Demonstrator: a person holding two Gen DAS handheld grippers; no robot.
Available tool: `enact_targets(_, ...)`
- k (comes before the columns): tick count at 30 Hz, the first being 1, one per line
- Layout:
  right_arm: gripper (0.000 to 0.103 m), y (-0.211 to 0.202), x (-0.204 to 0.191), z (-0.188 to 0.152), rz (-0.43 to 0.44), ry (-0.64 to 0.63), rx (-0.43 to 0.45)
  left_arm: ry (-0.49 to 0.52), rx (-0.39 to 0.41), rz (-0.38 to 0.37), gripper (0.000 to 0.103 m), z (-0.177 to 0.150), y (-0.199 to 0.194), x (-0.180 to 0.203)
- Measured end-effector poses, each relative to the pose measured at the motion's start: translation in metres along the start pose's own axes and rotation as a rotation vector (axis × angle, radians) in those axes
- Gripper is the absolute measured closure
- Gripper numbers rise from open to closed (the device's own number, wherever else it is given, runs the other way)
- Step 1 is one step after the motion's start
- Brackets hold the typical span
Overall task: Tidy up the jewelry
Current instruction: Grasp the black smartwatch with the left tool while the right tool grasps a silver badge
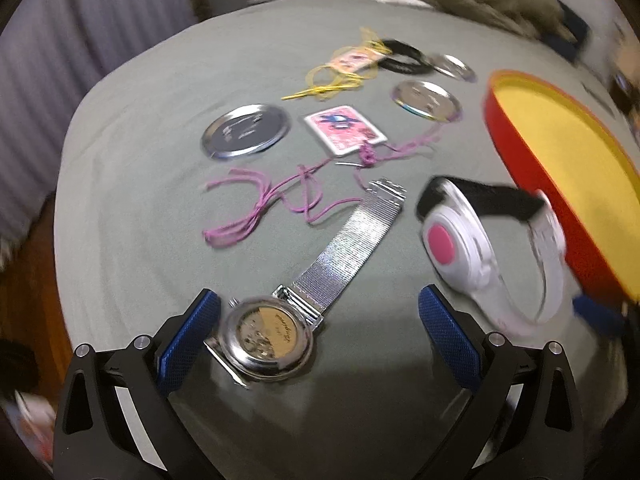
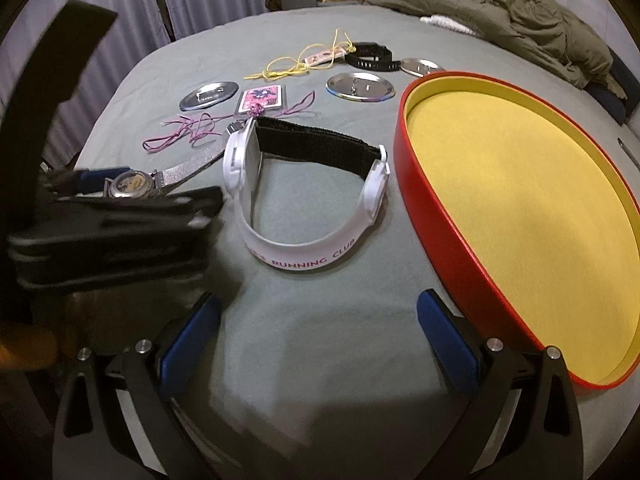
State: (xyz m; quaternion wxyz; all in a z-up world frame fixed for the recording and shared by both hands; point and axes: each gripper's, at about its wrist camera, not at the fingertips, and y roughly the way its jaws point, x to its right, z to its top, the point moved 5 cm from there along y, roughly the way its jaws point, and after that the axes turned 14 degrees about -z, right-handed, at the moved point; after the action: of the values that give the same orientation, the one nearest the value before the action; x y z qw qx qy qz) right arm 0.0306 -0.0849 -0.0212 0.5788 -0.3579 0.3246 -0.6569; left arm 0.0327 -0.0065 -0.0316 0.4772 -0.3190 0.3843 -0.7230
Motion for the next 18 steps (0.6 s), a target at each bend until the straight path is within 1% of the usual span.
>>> enact_targets(2,0.008,0.000,0.001,0.001,-0.011,0.023,-0.030,0.065,0.003,-0.023,0.005,0.004,-0.006,0.003)
enact_targets(4,0.008,-0.001,0.001,0.005,-0.042,0.050,-0.103,0.117,0.014,-0.083,0.005,0.013,-0.017,0.002)
enact_targets(5,0.008,-0.002,0.002,0.007,-0.051,0.067,-0.121,0.134,0.018,-0.107,0.005,0.019,-0.022,0.001)
enact_targets(6,0.008,-0.006,0.006,0.010,-0.058,0.123,-0.134,0.151,0.018,-0.129,0.005,0.025,-0.025,-0.001)
enact_targets(8,0.008,-0.017,0.014,0.017,-0.052,0.227,-0.117,0.197,0.025,-0.175,0.005,0.046,-0.034,-0.005)
enact_targets(9,0.008,-0.027,0.019,0.026,-0.050,0.299,-0.100,0.215,0.035,-0.193,0.005,0.054,-0.037,-0.008)
enact_targets(10,0.008,-0.032,0.022,0.030,-0.058,0.320,-0.094,0.238,0.057,-0.212,0.005,0.070,-0.042,-0.012)
enact_targets(11,0.008,-0.040,0.025,0.039,-0.086,0.348,-0.080,0.250,0.071,-0.227,0.005,0.079,-0.045,-0.013)
enact_targets(12,0.008,-0.044,0.027,0.045,-0.105,0.354,-0.075,0.260,0.084,-0.244,0.005,0.090,-0.047,-0.015)
enact_targets(13,0.008,-0.048,0.029,0.053,-0.134,0.361,-0.067,0.277,0.103,-0.265,0.005,0.108,-0.046,-0.020)
enact_targets(15,0.008,-0.054,0.034,0.072,-0.179,0.382,-0.051,0.294,0.113,-0.282,0.005,0.125,-0.043,-0.025)
enact_targets(17,0.008,-0.056,0.041,0.091,-0.213,0.397,-0.040,0.312,0.126,-0.304,0.005,0.151,-0.033,-0.030)
enact_targets(18,0.008,-0.056,0.046,0.102,-0.230,0.403,-0.030,0.316,0.130,-0.314,0.005,0.156,-0.032,-0.031)
